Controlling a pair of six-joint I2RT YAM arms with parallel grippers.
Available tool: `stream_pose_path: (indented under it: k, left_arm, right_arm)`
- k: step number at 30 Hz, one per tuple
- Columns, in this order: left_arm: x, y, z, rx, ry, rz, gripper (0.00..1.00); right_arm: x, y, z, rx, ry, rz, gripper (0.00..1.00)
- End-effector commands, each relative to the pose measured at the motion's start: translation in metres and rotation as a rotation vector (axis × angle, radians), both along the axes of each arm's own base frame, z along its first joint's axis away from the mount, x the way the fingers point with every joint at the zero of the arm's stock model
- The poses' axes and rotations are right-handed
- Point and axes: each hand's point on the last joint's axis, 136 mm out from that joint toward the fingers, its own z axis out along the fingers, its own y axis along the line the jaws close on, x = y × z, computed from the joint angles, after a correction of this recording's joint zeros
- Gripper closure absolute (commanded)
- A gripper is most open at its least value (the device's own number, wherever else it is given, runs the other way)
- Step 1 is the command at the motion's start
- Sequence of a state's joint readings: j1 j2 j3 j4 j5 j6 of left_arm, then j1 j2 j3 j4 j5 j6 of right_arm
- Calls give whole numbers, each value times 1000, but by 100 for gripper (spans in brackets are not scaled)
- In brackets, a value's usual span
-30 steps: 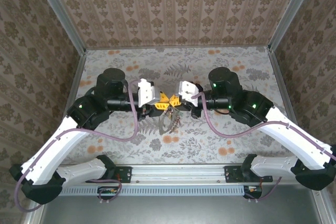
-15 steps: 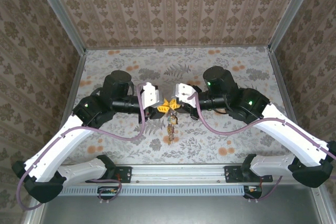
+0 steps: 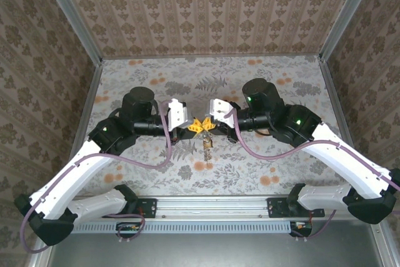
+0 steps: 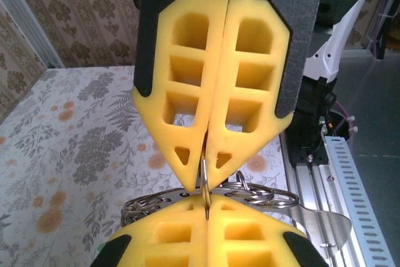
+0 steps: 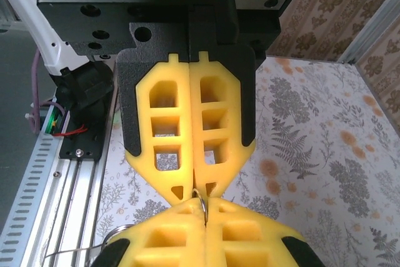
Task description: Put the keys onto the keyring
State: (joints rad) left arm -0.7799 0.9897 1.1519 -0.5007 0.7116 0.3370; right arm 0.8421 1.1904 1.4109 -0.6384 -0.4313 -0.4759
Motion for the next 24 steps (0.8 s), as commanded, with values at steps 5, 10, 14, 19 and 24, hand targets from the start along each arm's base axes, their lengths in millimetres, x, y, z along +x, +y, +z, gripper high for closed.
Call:
stream_pose_path:
  k: [5, 10, 14, 19, 24]
  left_arm:
    - [-9, 8, 37, -194, 7, -50, 100]
    - [-8, 10, 44, -258, 17, -56, 100]
    - [-9, 10, 48, -298, 26, -68, 100]
    - [-13, 11, 54, -349, 36, -88, 100]
    - [-13, 12, 49, -308, 44, -74, 100]
  right_arm:
    - [-12, 1, 16, 117, -31, 41, 80]
    - [-20, 0, 22, 179, -21, 66, 77]
    - [-19, 1, 24, 204, -14, 57, 84]
    - [-7, 3, 23, 208, -13, 15, 99]
    - [6, 1, 27, 197, -57, -44, 100]
